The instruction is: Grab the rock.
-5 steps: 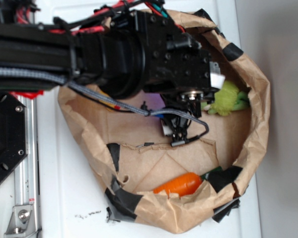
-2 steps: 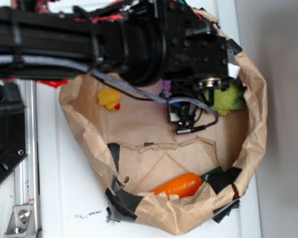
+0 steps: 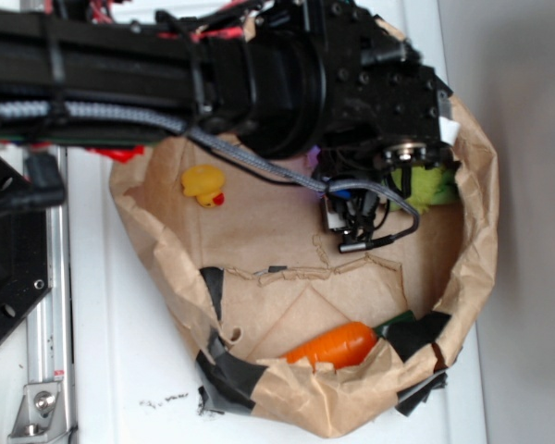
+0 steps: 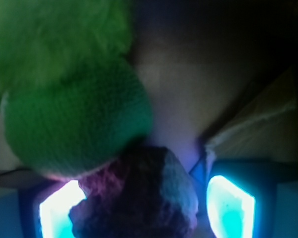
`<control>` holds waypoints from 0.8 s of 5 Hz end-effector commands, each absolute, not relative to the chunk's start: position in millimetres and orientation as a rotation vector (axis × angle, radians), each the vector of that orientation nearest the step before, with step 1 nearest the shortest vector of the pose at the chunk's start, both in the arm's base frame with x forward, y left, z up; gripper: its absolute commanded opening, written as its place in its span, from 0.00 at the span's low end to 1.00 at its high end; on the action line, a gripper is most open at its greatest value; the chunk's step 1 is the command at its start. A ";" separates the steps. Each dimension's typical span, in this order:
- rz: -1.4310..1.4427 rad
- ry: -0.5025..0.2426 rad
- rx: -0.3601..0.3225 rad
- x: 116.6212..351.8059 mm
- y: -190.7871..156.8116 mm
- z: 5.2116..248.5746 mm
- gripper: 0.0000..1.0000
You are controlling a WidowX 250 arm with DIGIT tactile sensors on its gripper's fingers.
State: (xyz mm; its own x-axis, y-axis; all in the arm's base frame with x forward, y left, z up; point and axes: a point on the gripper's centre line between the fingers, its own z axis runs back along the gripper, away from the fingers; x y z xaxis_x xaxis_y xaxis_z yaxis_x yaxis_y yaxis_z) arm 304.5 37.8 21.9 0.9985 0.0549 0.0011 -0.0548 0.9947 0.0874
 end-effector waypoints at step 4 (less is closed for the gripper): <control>0.058 -0.026 0.068 301.6 34.6 29.3 0.00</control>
State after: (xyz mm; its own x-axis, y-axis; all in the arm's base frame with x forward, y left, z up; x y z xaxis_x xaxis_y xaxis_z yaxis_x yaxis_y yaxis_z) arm 297.8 32.0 20.4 0.9973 0.0738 -0.0044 -0.0734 0.9953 0.0633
